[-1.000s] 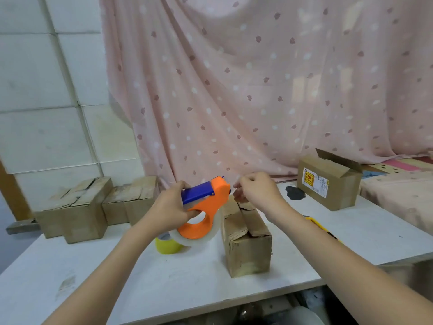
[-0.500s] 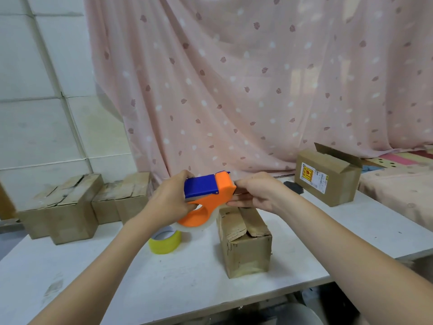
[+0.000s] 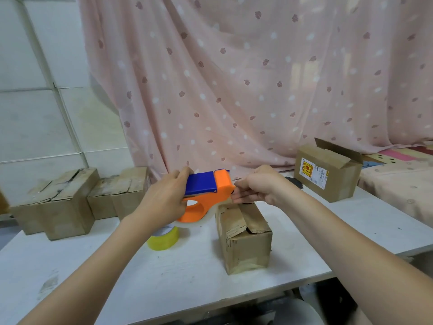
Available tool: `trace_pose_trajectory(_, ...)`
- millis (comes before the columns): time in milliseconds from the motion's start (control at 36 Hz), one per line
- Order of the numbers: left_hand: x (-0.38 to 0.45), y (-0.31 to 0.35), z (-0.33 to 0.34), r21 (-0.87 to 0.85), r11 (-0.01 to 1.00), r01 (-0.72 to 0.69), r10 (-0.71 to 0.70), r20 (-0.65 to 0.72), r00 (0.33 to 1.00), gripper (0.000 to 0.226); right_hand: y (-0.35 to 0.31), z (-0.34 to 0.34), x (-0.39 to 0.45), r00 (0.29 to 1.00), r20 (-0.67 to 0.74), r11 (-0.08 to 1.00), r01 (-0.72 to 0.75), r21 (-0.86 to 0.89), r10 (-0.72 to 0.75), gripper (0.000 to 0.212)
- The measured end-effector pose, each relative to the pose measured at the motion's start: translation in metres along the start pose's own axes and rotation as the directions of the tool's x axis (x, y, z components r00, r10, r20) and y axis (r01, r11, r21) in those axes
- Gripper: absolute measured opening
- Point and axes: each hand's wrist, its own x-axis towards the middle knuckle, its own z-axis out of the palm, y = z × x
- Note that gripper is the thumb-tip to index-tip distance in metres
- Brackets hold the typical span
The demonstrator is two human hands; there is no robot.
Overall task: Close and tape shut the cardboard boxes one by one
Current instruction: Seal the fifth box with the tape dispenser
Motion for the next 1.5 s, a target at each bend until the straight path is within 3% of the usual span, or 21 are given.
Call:
trace_pose_trajectory(83,-0.005,-0.013,0.001,0.002,1.0,-0.006,0.006,0.0,1.0,0.052,0.003,-0.016,0.004,0.999,0.029,0.999,-0.025,0.03,0.024,0.014)
trace_pose_trajectory(194,-0.014,-0.03,-0.001,0.032,0.999,0.014,-0.014,0.003,1.0,0.049,0.012,-0.05,0.009,0.997,-0.038,0.996,-0.062,0.07,0.064,0.015)
trace_pose_trajectory(361,-0.017,-0.033,-0.002,0.045,0.999,0.005,-0.007,0.046,0.999,0.044,0.024,-0.068,0.01,0.989,-0.029,0.989,-0.143,-0.038,0.142,0.016)
trace_pose_trajectory(611,-0.017,-0.033,0.005,0.044,0.999,-0.006,0.003,0.084,0.996,0.047,0.029,-0.072,0.017,0.983,-0.041,0.981,-0.183,-0.067,0.18,0.015)
trace_pose_trajectory(667,-0.017,-0.032,0.007,0.08,0.997,-0.015,0.007,0.095,0.995,0.054,0.03,-0.071,0.02,0.982,-0.044,0.979,-0.189,-0.083,0.186,0.016)
trace_pose_trajectory(778,-0.018,-0.031,0.015,0.19,0.976,-0.104,0.075,0.151,0.986,0.091,0.036,-0.067,0.028,0.975,-0.072,0.965,-0.218,-0.145,0.209,0.016)
trace_pose_trajectory(861,-0.018,-0.026,0.021,0.247,0.954,-0.168,0.131,0.159,0.979,0.098,0.045,-0.065,0.033,0.969,-0.07,0.952,-0.245,-0.185,0.236,0.017)
trace_pose_trajectory(1111,-0.013,-0.019,0.027,0.314,0.935,-0.164,0.107,0.189,0.976,0.092,0.061,-0.053,0.033,0.965,-0.08,0.937,-0.261,-0.234,0.249,0.023)
trace_pose_trajectory(1278,-0.012,-0.018,0.03,0.336,0.927,-0.167,0.097,0.217,0.971,0.095,0.069,-0.041,0.027,0.979,-0.137,0.922,-0.19,-0.338,0.152,0.018)
trace_pose_trajectory(1500,-0.007,-0.009,0.026,0.356,0.921,-0.162,0.072,0.252,0.965,0.088,0.075,-0.033,0.034,0.975,-0.144,0.823,-0.22,-0.524,0.169,0.029)
